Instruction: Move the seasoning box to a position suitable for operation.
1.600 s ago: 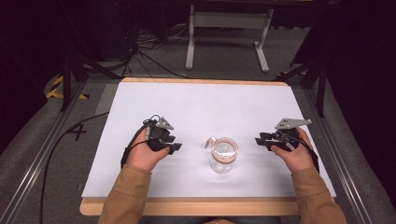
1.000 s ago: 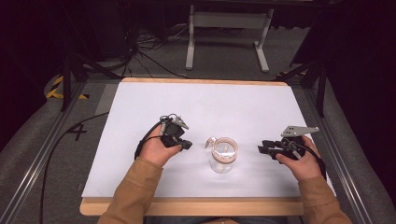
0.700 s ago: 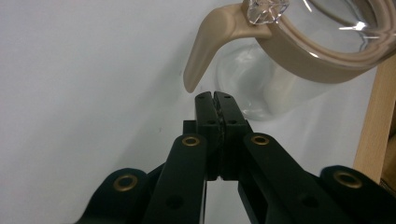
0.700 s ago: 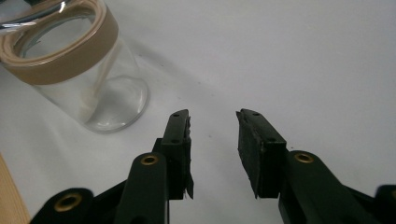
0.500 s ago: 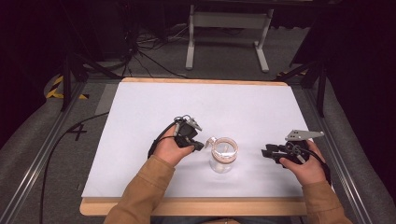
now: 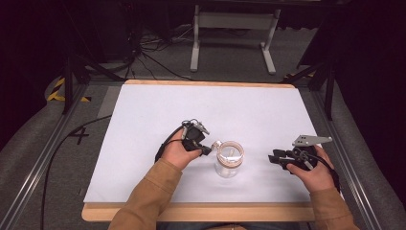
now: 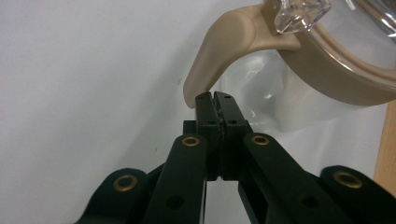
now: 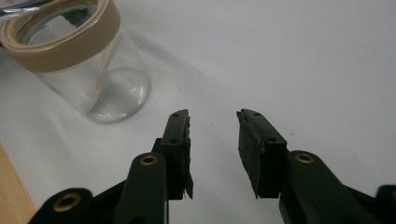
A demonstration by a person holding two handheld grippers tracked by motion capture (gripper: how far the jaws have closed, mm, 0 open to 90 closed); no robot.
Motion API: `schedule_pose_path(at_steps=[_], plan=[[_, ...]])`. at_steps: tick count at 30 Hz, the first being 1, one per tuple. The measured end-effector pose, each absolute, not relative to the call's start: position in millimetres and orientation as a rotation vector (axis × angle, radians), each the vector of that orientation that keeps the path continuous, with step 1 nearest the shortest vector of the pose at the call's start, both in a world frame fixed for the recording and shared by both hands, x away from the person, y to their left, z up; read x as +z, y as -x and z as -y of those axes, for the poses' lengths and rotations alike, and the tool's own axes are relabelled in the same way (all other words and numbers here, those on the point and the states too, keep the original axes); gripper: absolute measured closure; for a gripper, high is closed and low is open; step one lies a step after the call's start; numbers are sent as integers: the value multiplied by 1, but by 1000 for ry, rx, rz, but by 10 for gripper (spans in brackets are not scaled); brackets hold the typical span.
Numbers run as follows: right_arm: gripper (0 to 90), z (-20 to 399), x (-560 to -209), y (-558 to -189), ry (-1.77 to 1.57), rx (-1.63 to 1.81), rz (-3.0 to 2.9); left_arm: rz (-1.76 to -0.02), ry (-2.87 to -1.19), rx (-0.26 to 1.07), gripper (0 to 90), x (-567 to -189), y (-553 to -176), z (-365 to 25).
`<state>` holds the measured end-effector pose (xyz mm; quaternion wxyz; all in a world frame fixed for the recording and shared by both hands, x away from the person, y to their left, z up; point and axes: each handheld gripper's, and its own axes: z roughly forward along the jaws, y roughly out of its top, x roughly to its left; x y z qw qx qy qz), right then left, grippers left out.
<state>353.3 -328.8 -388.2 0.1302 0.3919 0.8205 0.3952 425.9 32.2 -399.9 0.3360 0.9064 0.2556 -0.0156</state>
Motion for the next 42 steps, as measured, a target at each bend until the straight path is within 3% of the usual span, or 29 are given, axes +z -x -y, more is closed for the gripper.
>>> schedule_pose_path(at_steps=[13, 42], plan=[[651, 326, -389, -345, -1139, 1133, -2382, -733, -2405, -8, 900, -404, -435, -25], [651, 322, -394, -340, -1131, 1123, -2410, -657, -2400, 2, 899, -392, -435, -24]])
